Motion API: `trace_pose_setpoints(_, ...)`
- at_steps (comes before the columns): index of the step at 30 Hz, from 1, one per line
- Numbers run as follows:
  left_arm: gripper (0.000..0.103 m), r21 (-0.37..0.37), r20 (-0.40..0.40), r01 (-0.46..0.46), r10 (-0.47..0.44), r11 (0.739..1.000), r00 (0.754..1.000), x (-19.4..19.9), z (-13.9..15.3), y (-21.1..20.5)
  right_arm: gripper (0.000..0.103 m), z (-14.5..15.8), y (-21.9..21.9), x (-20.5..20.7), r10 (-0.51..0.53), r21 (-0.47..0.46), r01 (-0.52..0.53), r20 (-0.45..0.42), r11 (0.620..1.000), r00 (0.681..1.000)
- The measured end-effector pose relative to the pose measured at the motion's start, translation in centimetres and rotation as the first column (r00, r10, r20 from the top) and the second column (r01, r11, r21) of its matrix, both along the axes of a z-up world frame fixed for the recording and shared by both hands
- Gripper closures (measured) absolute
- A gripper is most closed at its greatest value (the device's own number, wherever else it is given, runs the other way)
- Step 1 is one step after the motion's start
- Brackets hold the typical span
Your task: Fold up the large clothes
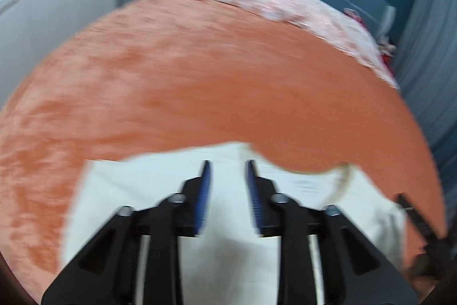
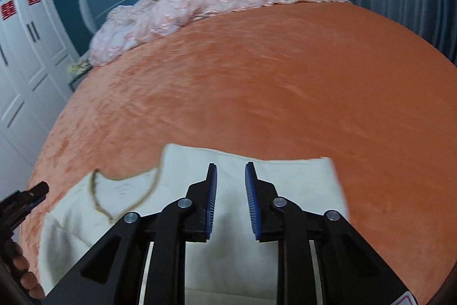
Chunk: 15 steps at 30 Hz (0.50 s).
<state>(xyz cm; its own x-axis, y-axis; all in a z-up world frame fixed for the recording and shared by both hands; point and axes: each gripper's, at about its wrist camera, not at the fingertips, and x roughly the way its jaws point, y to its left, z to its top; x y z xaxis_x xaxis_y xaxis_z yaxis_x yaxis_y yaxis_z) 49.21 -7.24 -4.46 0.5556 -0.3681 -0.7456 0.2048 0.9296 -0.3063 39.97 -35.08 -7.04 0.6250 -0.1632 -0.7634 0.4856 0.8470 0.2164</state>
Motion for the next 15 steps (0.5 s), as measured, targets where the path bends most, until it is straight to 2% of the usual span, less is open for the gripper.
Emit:
trace_pose_setpoints(2, 0.055, -0.1, -0.068, 0.105, -0.112, 0.989, 0.991, 0.5, -0.7, -3.6, 0.061, -0.9, -2.9, -1.2, -0.073, 0.041, 0.074, -0.016, 0.996, 0.997)
trace_pose_setpoints(3, 0.055, -0.12, -0.105, 0.135, -0.148, 0.983, 0.983, 0.8, -1.5, -5.6, 0.058, -1.4, -4.1, -1.6, -0.101, 0.069, 0.102, -0.019, 0.992, 0.995)
trace_pose_setpoints(8, 0.055, -0.09, -0.164, 0.186, -0.199, 0.978, 0.966, 2.3, -4.6, -11.9, 0.057, -4.1, -7.1, -1.1, -0.059, 0.215, 0.07, -0.057, 0.974, 0.997)
trace_pose_setpoints(10, 0.057, -0.078, -0.167, 0.209, -0.22, 0.975, 0.961, 2.5, -5.4, -13.3, 0.062, -4.7, -7.4, -0.9, -0.042, 0.228, 0.059, -0.079, 0.972, 0.996)
trace_pose_setpoints(11, 0.062, -0.07, -0.176, 0.227, -0.236, 0.971, 0.956, 2.6, -5.8, -14.3, 0.071, -4.8, -7.4, -0.8, -0.038, 0.236, 0.056, -0.081, 0.97, 0.996)
trace_pose_setpoints(12, 0.081, -0.06, -0.191, 0.246, -0.253, 0.967, 0.949, 2.7, -6.3, -14.9, 0.085, -4.8, -7.2, -0.9, -0.031, 0.236, 0.048, -0.076, 0.97, 0.997)
trace_pose_setpoints(13, 0.092, -0.051, -0.207, 0.264, -0.269, 0.963, 0.941, 2.8, -6.9, -15.4, 0.088, -4.6, -7.0, -1.0, -0.021, 0.225, 0.036, -0.066, 0.974, 0.998)
trace_pose_setpoints(14, 0.099, -0.034, -0.216, 0.269, -0.27, 0.962, 0.938, 2.8, -7.2, -16.0, 0.092, -4.2, -6.8, -1.2, -0.019, 0.202, 0.029, -0.054, 0.979, 0.998)
trace_pose_setpoints(15, 0.101, -0.02, -0.202, 0.273, -0.271, 0.962, 0.941, 2.7, -7.3, -16.3, 0.094, -3.9, -6.5, -1.5, -0.014, 0.169, 0.02, -0.04, 0.985, 0.999)
